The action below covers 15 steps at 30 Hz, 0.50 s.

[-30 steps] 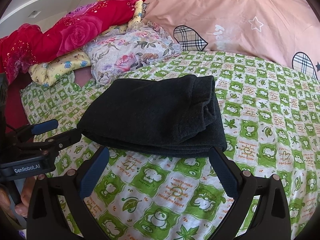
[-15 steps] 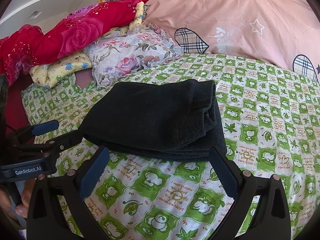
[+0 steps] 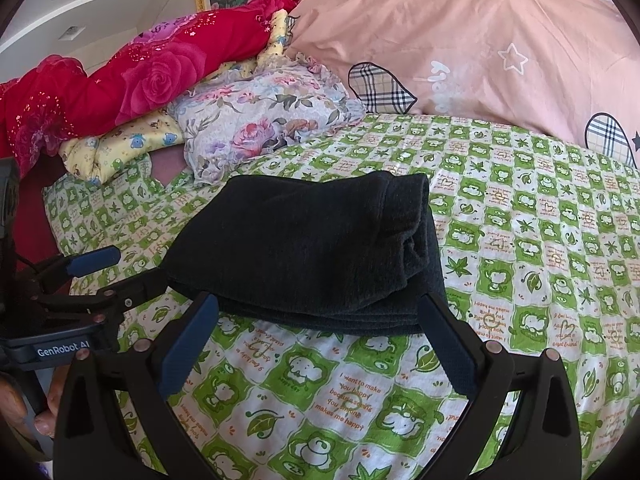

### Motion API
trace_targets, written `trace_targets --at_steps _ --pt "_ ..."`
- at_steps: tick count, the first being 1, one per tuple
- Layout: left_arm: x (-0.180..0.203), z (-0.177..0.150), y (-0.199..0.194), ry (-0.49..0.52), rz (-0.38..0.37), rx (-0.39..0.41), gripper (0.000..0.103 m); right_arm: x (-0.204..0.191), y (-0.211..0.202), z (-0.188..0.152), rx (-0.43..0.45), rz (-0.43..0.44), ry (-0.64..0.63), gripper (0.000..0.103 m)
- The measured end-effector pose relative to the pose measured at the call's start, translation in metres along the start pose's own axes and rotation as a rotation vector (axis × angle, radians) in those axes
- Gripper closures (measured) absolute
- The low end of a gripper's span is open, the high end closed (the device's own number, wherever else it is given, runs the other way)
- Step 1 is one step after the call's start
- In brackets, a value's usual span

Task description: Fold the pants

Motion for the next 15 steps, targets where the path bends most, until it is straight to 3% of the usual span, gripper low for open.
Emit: trace_targets --at_steps 15 --pt "0.0008 0.0091 -0.001 0.006 0.002 0.019 0.014 0.0042 -0.001 0.0034 0.01 -0.008 0.003 0.003"
Point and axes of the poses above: each gripper's, at about its wrist camera, not at the fingertips, and y roughly the way its jaws point, x to its right, z to its top, the point moved 9 cm from there along y, roughly the way its jaws point, and after that the axes turned 1 degree about -y, right-handed, at the moved point
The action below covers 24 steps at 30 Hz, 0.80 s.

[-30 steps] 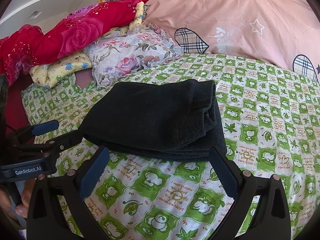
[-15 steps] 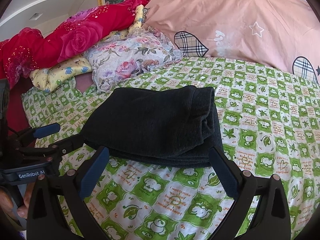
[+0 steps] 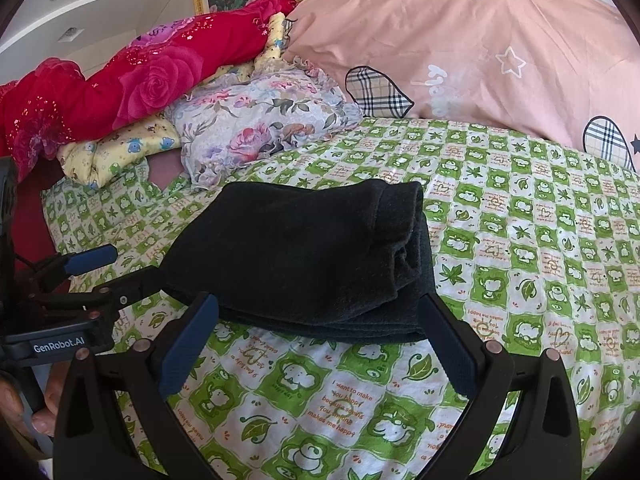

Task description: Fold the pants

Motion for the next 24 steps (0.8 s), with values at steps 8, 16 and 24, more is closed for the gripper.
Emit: trace_targets --at_steps 8,16,24 --pt "0.0 0.005 0.006 -0.001 0.0 -0.004 0.014 0.01 0.003 0.001 -0.01 -0.006 0.02 0.003" --pt "0.0 0.005 0.01 -0.003 -0.008 -0.019 0.014 0.01 0.004 0.002 -0.011 -0.006 0.023 0.003" --pt "0.001 0.007 0.01 0.006 0.002 -0.009 0.014 0.008 0.004 0.002 -0.011 0.004 0.022 0.003"
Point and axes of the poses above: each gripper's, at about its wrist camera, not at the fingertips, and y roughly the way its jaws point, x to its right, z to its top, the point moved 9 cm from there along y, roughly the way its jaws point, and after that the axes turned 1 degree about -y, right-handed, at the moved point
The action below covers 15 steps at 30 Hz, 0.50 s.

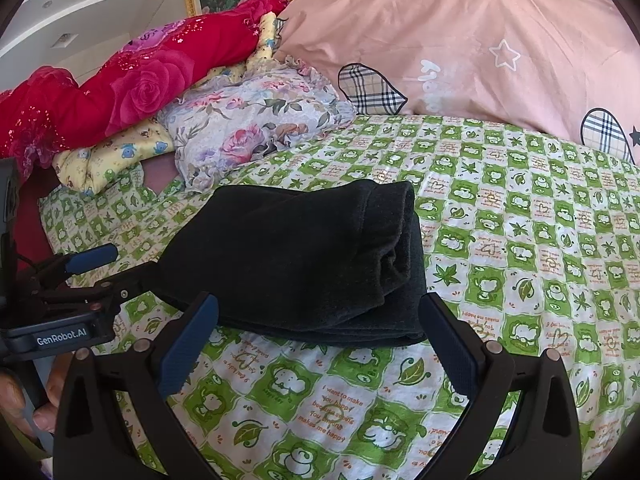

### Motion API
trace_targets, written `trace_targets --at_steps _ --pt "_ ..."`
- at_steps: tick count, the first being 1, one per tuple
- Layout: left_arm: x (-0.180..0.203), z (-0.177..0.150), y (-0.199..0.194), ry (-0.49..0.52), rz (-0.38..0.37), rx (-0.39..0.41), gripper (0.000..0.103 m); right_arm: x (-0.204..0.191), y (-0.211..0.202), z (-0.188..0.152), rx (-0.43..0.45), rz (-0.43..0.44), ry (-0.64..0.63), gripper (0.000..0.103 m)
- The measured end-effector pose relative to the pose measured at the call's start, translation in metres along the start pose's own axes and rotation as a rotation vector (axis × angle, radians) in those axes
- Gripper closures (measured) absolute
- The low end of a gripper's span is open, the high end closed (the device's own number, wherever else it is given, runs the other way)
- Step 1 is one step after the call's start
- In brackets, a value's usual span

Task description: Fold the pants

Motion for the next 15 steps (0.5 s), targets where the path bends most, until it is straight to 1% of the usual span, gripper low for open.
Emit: trace_targets --at_steps 6,15 --pt "0.0029 0.002 -0.0055 0.009 0.004 0.015 0.014 -0.0013 -0.0016 -0.0002 0.002 0.007 0.005 0.003" --pt "0.0034 0.0065 -0.005 0.003 0.018 0.004 0.014 -0.0059 -0.0006 -0.0007 -0.006 0.015 0.004 0.003"
Point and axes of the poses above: each gripper's, at about its wrist camera, not at the fingertips, and y roughly the way its jaws point, x to its right, z to its top, the point moved 9 cm from there along y, roughly the way its jaws point, and after that the axes turned 1 degree about -y, right-handed, at the moved point
